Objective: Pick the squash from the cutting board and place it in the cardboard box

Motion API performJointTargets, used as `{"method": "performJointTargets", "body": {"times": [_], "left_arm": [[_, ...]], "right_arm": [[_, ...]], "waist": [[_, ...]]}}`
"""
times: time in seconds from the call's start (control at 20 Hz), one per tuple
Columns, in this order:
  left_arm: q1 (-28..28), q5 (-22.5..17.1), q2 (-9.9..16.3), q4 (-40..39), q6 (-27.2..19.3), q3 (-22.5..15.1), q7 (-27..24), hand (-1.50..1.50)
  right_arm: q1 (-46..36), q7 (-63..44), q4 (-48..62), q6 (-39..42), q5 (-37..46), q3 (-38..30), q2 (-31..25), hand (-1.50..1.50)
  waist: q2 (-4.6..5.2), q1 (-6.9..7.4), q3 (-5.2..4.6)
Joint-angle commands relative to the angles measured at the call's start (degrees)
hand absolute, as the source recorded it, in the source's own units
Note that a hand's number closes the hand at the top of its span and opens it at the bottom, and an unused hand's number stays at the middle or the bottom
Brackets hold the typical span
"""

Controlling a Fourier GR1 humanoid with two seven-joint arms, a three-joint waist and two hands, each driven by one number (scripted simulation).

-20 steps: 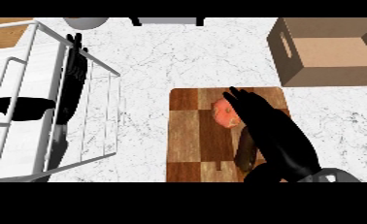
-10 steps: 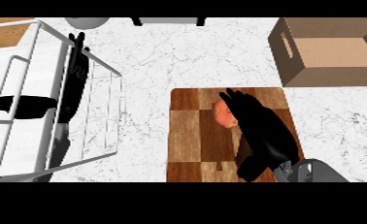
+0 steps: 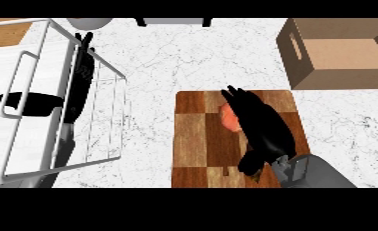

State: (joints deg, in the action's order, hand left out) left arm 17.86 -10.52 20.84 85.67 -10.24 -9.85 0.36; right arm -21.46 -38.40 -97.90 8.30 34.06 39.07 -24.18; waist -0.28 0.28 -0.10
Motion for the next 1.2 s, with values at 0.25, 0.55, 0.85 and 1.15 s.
{"method": "performJointTargets", "body": {"times": [0.25, 0.55, 0.85, 1.15], "left_arm": [[-1.1, 3.3, -2.0, 0.0, 5.1, -9.7, 2.9, 0.00], [-1.7, 2.4, -2.0, -0.9, 5.4, -8.5, 3.0, 0.00], [-3.7, 2.4, -2.1, 0.8, 5.3, -8.5, 2.3, 0.00], [-3.4, 2.6, -1.6, -0.3, 6.2, -8.2, 1.0, 0.00]], "right_arm": [[-1.0, 1.9, 5.2, 2.1, 0.3, 0.1, 2.0, -1.50], [1.1, 4.1, 8.3, 0.5, 1.8, 0.3, 2.5, -1.50], [0.4, 5.7, 14.1, -1.2, 4.3, 0.8, 4.7, -1.50], [-0.5, 4.7, 14.7, -0.2, 6.2, 0.5, 3.9, -1.50]], "waist": [[0.42, -0.56, 0.16], [0.43, -0.63, 0.16], [0.39, 0.18, 0.16], [0.28, -0.64, 0.12]]}}
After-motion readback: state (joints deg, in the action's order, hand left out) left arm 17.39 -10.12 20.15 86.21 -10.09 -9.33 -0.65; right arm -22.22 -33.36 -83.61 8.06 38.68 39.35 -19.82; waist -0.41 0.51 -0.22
